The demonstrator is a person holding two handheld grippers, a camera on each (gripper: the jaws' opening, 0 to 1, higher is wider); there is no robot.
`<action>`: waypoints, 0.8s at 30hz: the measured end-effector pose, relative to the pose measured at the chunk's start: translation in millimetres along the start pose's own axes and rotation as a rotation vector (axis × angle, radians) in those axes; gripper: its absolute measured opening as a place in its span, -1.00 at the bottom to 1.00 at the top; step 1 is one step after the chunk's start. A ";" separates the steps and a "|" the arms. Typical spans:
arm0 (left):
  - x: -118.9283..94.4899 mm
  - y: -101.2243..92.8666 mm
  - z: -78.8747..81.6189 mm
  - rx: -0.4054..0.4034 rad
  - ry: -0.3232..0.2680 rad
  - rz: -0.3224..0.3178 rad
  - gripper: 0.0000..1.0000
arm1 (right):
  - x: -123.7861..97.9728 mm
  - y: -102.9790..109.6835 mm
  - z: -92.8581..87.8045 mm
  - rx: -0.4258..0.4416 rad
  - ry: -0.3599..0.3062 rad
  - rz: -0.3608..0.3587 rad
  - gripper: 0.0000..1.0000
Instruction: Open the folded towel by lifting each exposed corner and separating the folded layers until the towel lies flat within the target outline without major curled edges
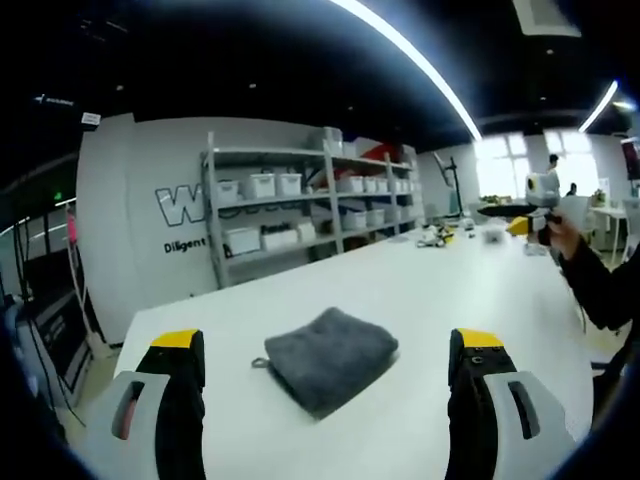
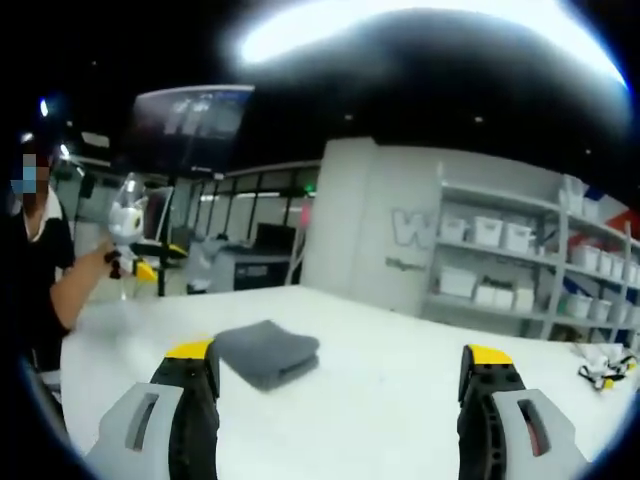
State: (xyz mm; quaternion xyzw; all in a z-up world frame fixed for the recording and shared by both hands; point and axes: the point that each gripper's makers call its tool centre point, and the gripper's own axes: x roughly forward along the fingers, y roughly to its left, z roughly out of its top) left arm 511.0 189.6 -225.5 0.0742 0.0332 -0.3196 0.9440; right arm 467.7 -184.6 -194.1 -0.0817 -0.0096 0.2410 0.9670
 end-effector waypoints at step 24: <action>33.2 15.9 -4.6 0.029 -0.034 -0.011 1.00 | 49.4 -15.6 -2.3 0.006 -0.083 0.012 1.00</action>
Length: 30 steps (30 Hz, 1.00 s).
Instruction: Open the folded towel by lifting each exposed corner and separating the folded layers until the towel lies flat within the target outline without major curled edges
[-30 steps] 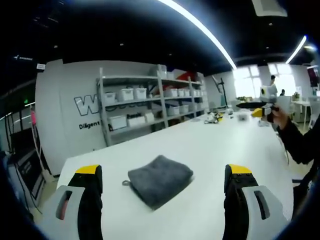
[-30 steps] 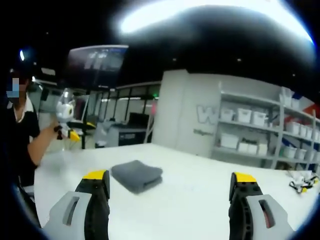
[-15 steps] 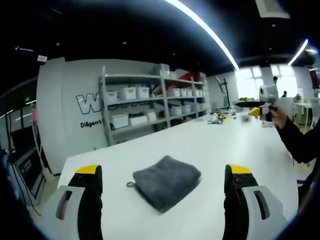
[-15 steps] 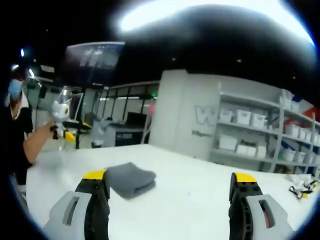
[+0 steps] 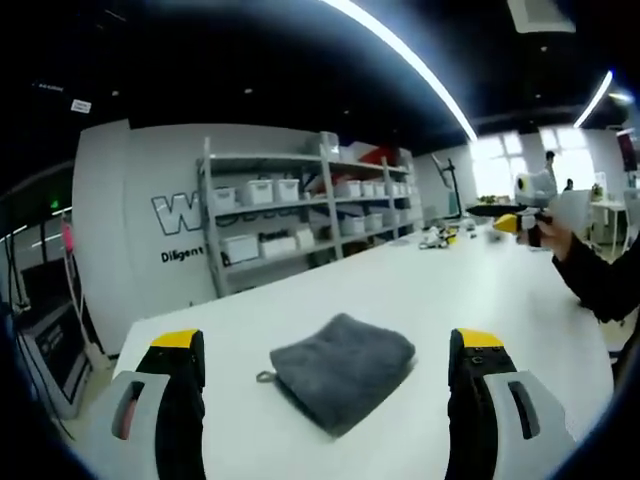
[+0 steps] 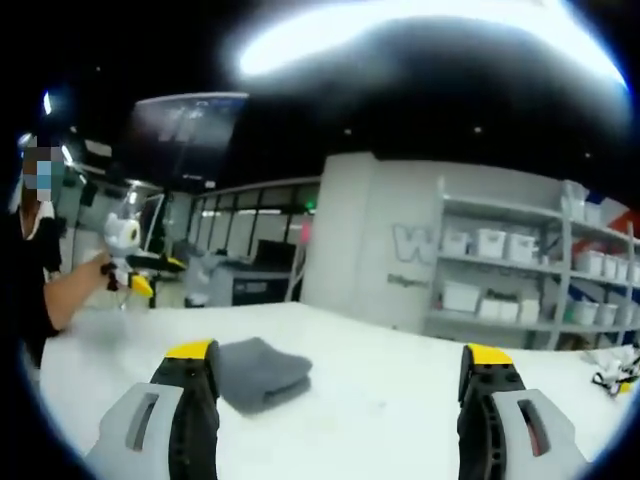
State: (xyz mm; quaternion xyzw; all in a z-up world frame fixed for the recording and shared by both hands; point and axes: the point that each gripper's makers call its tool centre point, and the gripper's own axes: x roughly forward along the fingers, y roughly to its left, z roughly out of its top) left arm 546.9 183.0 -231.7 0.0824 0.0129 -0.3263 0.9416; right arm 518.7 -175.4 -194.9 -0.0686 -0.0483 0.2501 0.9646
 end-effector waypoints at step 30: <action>47.0 38.9 -15.4 0.002 0.016 -0.035 1.00 | 75.2 -2.1 -4.3 -0.101 0.027 0.048 1.00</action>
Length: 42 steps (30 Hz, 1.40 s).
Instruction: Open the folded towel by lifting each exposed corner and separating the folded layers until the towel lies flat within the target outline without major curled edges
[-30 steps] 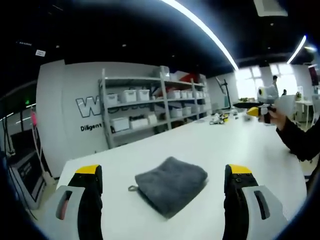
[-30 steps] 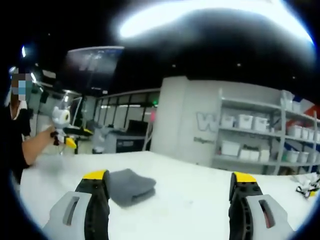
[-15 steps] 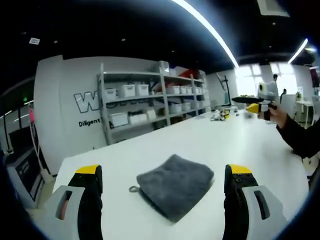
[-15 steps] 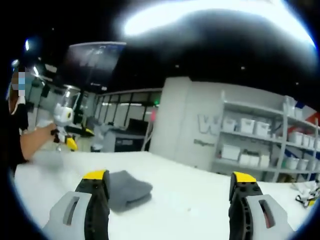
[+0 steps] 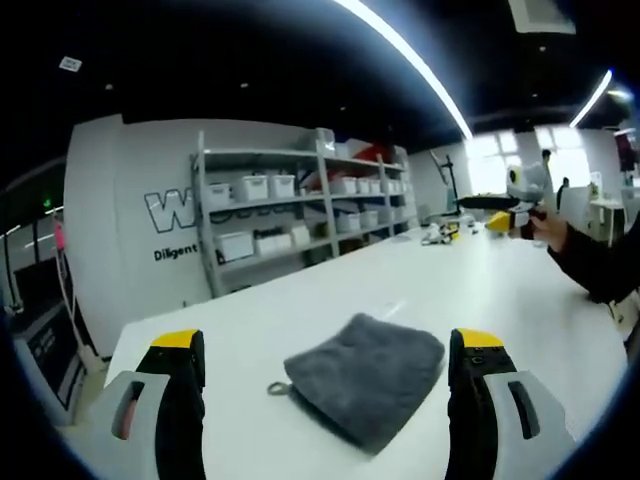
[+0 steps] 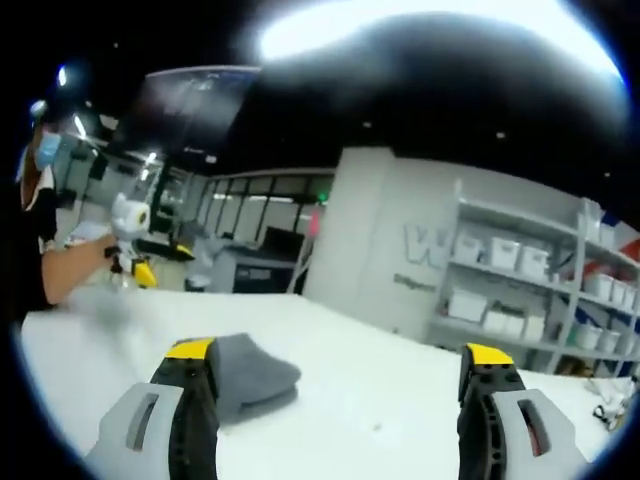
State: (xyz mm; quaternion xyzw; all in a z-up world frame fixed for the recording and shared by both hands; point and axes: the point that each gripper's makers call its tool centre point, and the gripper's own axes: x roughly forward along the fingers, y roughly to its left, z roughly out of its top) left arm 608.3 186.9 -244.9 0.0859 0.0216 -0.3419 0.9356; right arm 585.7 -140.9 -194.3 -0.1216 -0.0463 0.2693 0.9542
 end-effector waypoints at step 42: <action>28.0 -2.4 -96.1 -0.096 0.127 -0.126 0.99 | 62.8 74.5 -91.6 -0.020 0.114 0.215 1.00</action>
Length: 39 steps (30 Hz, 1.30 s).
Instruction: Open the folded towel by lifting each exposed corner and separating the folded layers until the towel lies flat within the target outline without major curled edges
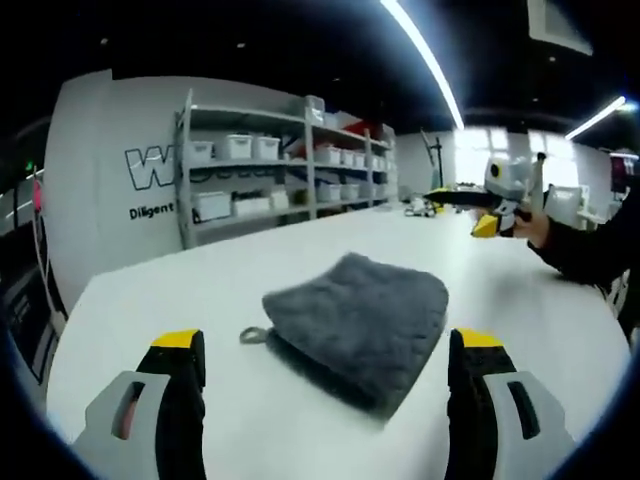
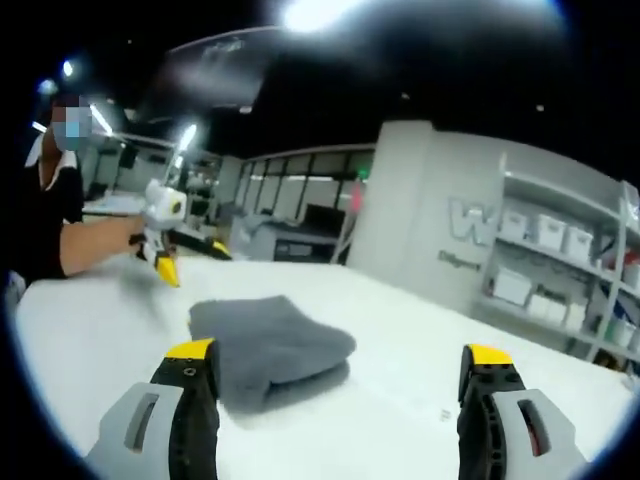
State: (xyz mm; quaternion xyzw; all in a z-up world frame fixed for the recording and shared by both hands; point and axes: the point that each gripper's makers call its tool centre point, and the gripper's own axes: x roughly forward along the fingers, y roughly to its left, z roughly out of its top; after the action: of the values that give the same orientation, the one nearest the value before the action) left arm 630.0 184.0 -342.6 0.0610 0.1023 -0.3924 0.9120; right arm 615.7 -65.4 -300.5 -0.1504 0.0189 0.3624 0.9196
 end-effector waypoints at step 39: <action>19.3 -38.0 -34.6 -0.125 0.171 -0.115 0.17 | 30.7 57.7 -38.7 0.240 0.093 0.201 0.09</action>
State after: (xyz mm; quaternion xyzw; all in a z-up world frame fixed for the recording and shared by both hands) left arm 610.5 151.1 -381.9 0.0311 0.2074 -0.4302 0.8780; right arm 602.4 -16.5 -357.1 -0.0536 0.1195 0.4404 0.8882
